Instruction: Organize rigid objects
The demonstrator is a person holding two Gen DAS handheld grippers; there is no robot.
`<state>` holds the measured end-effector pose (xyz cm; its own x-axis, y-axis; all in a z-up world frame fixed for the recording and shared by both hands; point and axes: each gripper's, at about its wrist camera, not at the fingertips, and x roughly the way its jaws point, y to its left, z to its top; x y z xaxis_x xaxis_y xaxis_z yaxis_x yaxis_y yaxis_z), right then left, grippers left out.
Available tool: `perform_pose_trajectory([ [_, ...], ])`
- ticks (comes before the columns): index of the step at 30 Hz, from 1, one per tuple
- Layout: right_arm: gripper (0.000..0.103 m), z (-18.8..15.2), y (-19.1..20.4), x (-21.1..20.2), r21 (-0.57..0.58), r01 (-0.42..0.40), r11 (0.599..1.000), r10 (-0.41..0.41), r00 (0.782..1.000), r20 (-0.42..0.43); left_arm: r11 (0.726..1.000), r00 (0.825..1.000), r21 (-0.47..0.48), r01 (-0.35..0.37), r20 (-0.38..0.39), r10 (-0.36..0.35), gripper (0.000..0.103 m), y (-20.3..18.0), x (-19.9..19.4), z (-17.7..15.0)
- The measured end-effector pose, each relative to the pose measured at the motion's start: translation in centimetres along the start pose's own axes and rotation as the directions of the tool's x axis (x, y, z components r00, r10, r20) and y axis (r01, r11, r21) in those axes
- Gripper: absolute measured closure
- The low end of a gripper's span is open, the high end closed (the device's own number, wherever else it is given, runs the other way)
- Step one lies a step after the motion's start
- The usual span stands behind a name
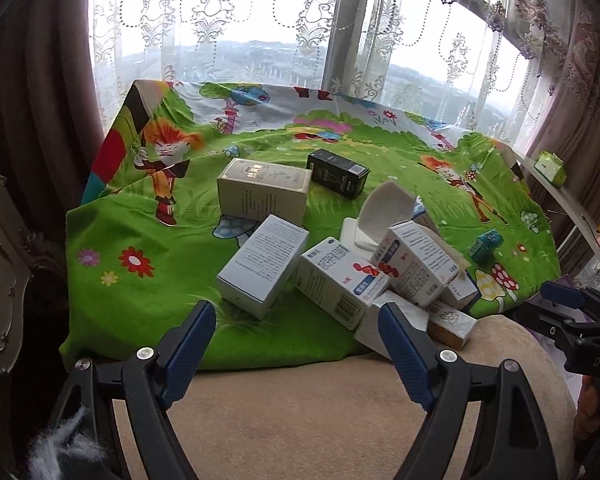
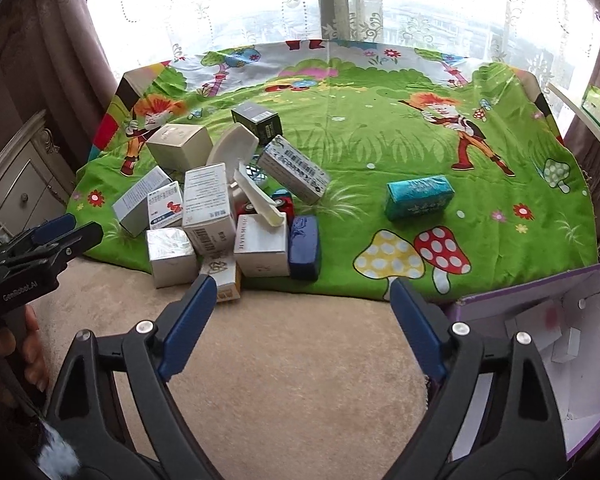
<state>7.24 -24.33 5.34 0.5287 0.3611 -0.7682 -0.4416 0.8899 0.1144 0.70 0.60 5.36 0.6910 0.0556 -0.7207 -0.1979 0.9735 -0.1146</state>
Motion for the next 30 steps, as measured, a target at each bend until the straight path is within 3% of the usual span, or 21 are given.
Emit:
perform_pose_trajectory([
  [5,0.017,1.3,1.7,1.4,-0.036,-0.028,0.999,0.027,1.0,-0.012,0.999,0.997,0.012,-0.035,-0.072,0.036,0.019,1.6,1.9,0.5],
  [14,0.018,3.3,3.8,3.5,-0.089,-0.055,0.994,0.053,0.998,-0.029,0.998,0.986,0.059,-0.028,-0.163,0.037,0.019,2.5,4.9,1.6],
  [30,0.021,5.4,6.3,7.0,-0.151,-0.069,0.986,0.059,0.996,-0.069,0.982,0.965,0.186,-0.043,-0.248,0.089,0.019,2.2,9.3,3.1],
])
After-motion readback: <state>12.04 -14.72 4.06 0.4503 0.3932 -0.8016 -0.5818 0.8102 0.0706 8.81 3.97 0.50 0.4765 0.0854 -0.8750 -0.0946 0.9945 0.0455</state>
